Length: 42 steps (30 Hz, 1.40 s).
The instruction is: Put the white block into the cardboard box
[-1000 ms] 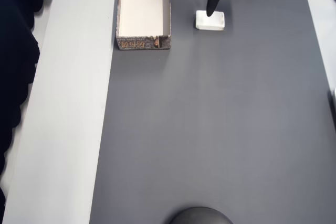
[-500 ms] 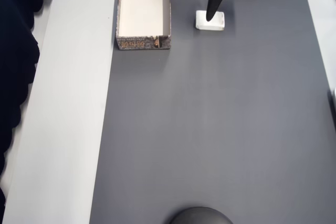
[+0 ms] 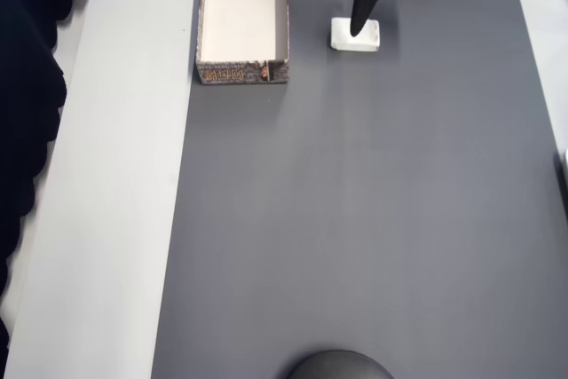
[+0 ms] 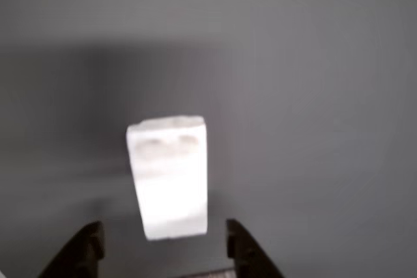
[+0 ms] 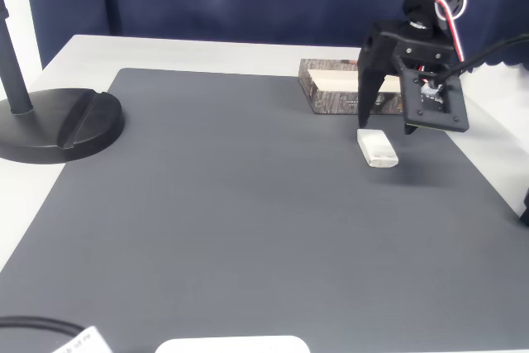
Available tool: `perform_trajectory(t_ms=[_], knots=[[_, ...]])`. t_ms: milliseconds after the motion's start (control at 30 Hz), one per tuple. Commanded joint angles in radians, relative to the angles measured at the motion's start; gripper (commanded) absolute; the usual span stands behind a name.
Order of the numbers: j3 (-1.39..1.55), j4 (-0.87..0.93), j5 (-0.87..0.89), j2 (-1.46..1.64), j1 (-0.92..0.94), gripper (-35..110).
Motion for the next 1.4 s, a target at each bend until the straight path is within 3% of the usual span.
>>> perform_trajectory(t_ms=[0, 1367], knots=[[-0.048, -0.005, -0.012, -0.014, -0.018, 27], [-0.083, -0.040, 0.046, -0.107, 0.009, 24]])
